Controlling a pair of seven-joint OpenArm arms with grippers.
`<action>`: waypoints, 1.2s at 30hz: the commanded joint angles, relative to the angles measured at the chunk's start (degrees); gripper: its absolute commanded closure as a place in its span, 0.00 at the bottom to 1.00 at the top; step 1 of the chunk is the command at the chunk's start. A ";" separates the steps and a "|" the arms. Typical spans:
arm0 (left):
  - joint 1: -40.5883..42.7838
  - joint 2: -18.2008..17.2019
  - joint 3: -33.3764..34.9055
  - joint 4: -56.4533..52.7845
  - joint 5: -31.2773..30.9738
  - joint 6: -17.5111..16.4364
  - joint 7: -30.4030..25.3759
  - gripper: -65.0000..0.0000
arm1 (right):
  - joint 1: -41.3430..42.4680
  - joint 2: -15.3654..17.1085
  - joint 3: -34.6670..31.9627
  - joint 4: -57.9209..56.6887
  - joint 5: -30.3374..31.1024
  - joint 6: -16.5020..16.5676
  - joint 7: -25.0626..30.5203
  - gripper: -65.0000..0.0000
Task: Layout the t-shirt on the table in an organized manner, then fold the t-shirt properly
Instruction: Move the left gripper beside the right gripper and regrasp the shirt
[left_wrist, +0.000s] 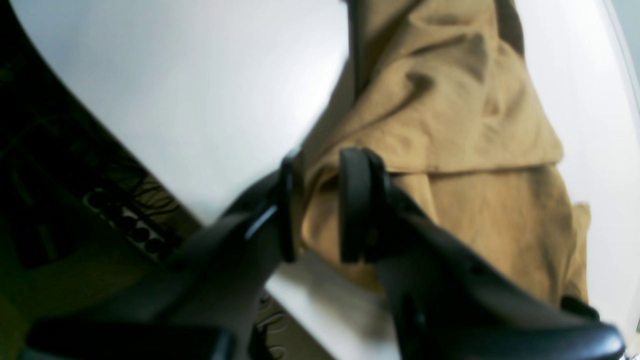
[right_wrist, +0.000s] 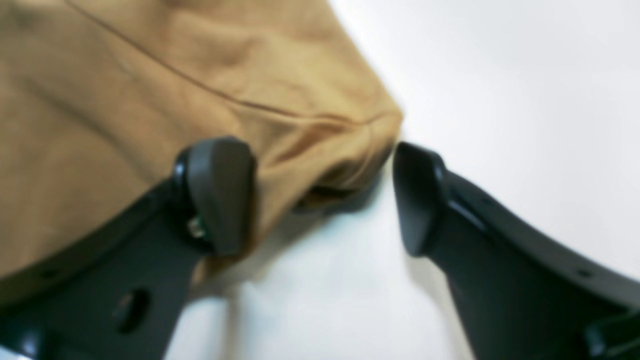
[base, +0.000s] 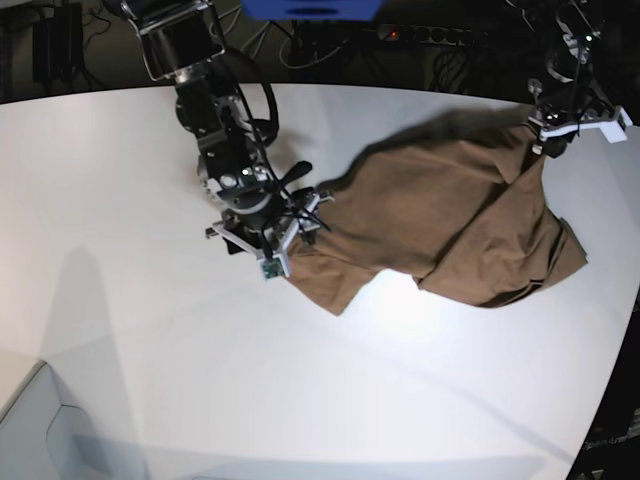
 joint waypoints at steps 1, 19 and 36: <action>0.83 -0.26 -0.20 1.57 -0.64 -0.23 -0.60 0.81 | 1.73 -0.23 0.08 -1.12 -0.86 0.28 -0.84 0.53; -2.60 -13.62 9.99 8.07 -13.82 0.38 -0.51 0.81 | 1.55 -2.08 6.84 -5.95 -0.86 0.01 -0.93 0.97; -21.59 -19.25 54.30 -4.94 18.97 11.64 -1.04 0.19 | -1.26 -2.69 6.84 -5.08 -0.86 0.01 -1.28 0.97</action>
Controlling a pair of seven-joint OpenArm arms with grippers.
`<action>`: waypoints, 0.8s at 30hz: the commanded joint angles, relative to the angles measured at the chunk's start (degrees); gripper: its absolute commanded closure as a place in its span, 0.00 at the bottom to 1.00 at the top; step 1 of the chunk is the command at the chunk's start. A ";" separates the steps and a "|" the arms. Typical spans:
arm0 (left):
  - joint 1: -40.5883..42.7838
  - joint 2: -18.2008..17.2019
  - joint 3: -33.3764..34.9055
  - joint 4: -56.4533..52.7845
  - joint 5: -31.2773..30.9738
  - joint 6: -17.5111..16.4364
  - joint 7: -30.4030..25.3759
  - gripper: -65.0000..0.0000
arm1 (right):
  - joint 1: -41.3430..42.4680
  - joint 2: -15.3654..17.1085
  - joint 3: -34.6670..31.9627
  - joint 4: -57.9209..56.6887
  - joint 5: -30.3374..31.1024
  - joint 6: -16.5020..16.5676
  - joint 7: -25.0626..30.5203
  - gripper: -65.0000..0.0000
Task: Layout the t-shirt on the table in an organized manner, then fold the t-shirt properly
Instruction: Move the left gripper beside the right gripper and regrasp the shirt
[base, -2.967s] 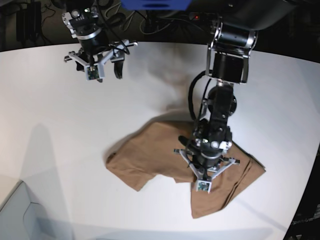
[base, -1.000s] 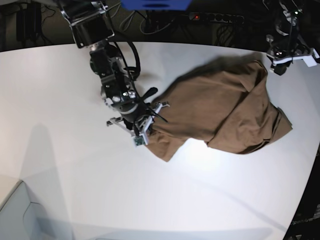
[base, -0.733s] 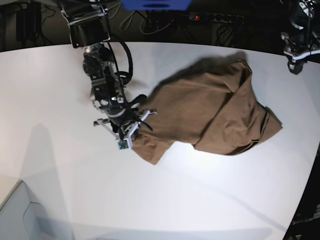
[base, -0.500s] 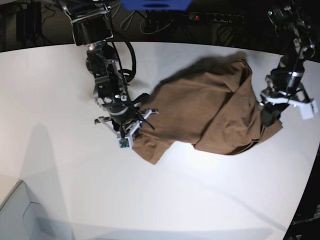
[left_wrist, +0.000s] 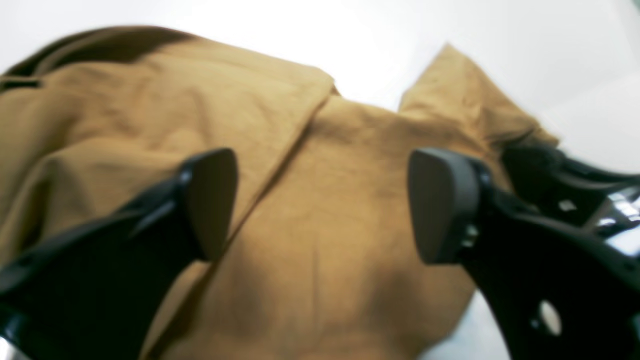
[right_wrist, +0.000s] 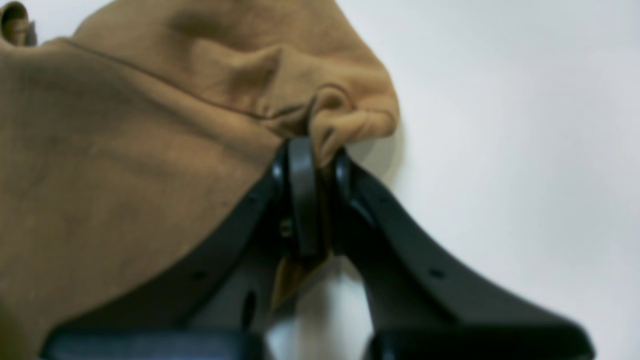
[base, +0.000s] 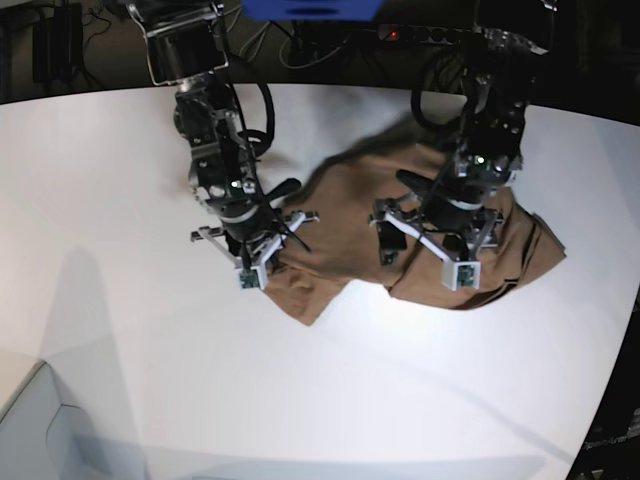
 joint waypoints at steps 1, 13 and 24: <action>-1.92 -0.30 0.08 -0.16 0.59 0.12 -1.21 0.19 | -1.07 -0.05 -0.13 -0.57 0.25 0.34 -6.26 0.97; -10.27 -0.82 0.87 -12.90 0.59 0.21 -0.95 0.19 | -1.33 0.13 0.14 0.92 0.25 0.34 -6.35 0.97; -12.38 -2.05 7.11 -15.54 0.67 0.12 -1.30 0.19 | -1.33 0.13 -0.04 0.92 0.25 0.34 -6.26 0.97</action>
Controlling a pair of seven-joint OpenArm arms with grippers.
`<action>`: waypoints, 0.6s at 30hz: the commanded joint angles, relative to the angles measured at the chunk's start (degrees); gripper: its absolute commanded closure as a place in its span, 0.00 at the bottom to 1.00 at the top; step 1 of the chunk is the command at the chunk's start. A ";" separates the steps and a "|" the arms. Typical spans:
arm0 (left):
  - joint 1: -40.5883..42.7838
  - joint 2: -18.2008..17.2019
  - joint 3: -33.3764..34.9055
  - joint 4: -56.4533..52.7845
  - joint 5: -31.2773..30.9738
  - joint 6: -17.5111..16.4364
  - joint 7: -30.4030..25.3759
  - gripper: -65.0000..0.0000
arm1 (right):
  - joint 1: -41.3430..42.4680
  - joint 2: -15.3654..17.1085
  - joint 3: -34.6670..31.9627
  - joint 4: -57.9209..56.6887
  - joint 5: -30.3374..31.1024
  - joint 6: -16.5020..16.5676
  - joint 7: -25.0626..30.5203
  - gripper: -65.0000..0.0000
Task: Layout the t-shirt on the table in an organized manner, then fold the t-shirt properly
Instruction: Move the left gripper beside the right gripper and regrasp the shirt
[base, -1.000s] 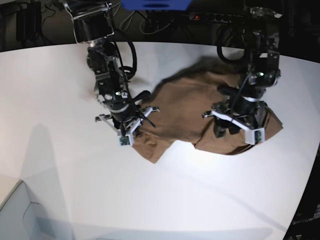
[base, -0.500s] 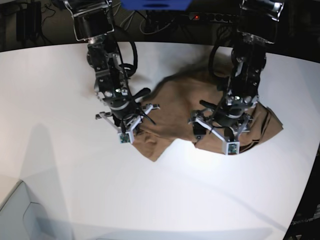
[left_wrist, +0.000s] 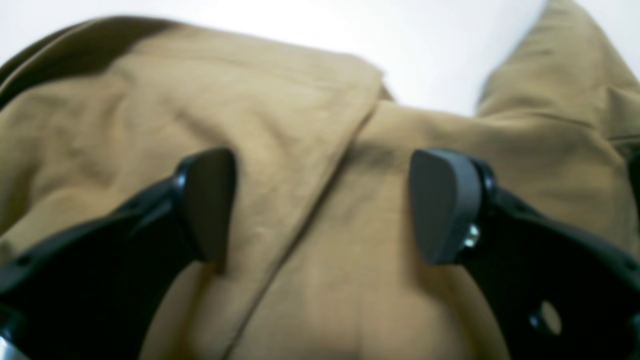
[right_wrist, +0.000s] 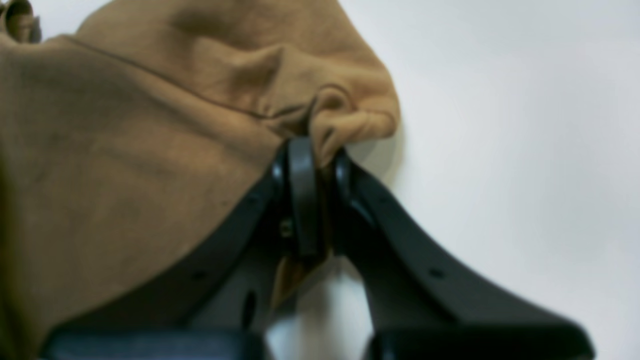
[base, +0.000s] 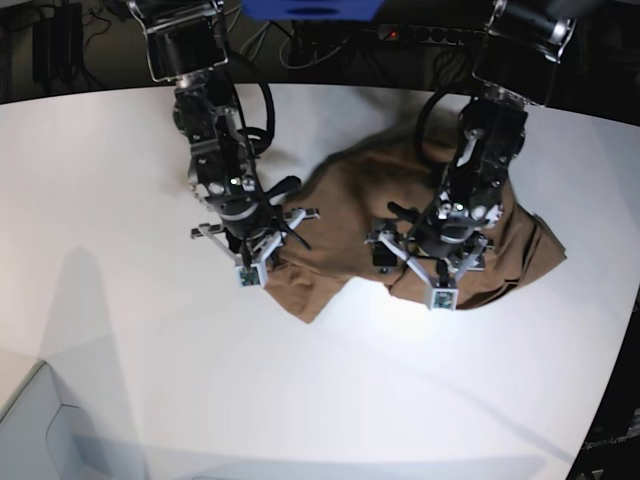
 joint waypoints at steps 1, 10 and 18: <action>-1.19 -0.33 -0.17 0.98 0.13 -0.12 -1.04 0.19 | -0.70 0.13 -0.15 -0.48 0.01 0.32 -4.89 0.97; -0.84 0.11 -0.08 1.07 9.80 -0.12 -0.86 0.19 | -0.61 0.04 0.11 -0.83 0.01 0.32 -4.54 0.97; -1.02 0.20 0.10 0.98 13.05 -0.21 -0.60 0.19 | -0.61 0.13 0.11 -0.83 0.01 0.32 -4.45 0.97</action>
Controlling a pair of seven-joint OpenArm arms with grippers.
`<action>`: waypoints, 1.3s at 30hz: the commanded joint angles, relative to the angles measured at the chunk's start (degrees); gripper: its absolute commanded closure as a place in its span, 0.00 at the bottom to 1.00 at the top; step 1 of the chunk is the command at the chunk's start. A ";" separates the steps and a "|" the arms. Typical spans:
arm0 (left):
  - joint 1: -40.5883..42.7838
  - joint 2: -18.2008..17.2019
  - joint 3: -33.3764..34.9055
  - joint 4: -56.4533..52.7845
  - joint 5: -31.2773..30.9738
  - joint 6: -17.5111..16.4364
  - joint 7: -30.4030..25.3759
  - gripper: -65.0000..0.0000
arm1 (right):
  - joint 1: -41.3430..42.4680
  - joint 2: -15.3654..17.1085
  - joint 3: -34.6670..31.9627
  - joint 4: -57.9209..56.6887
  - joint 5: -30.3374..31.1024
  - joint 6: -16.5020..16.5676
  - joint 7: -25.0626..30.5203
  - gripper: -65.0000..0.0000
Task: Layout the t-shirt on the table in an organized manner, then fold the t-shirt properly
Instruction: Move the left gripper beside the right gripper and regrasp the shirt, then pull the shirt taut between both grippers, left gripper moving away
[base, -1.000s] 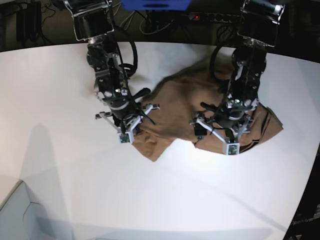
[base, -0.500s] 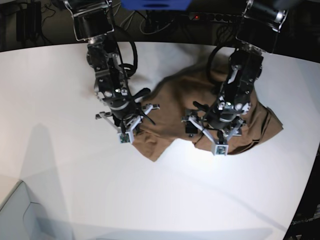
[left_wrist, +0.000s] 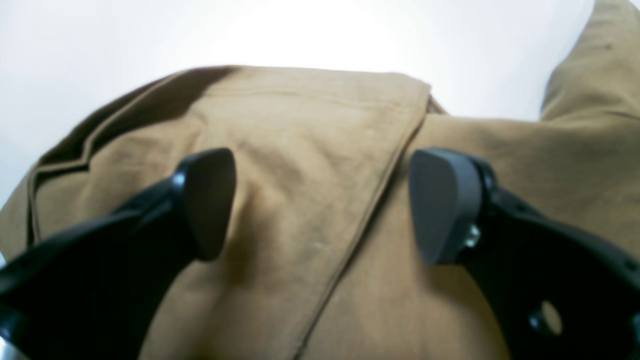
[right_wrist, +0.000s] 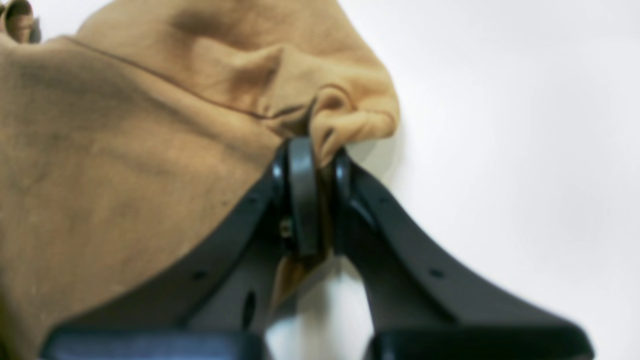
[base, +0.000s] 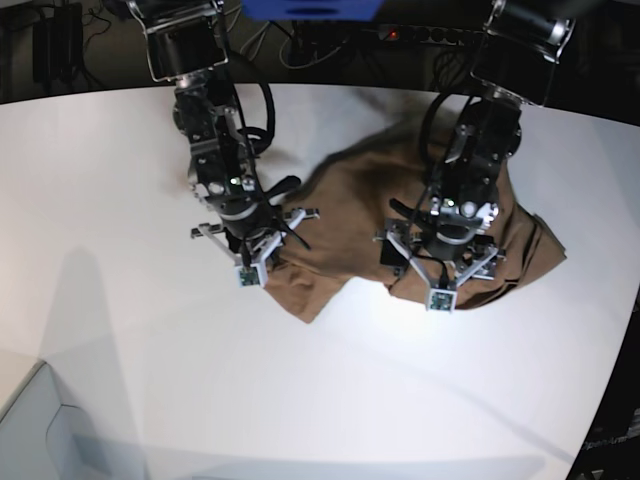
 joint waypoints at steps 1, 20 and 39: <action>-1.19 0.00 -0.12 0.98 0.59 -0.21 -0.67 0.19 | -0.61 0.13 0.05 -0.70 -0.01 0.32 -4.64 0.97; -1.46 0.00 -0.74 -2.71 0.59 0.23 -1.02 0.99 | -0.43 0.22 0.05 -0.70 -0.01 0.32 -4.64 0.97; 14.63 7.56 -36.08 29.82 -0.02 -0.21 -0.58 1.00 | 0.97 1.45 0.14 -0.87 -0.19 0.32 -4.47 0.97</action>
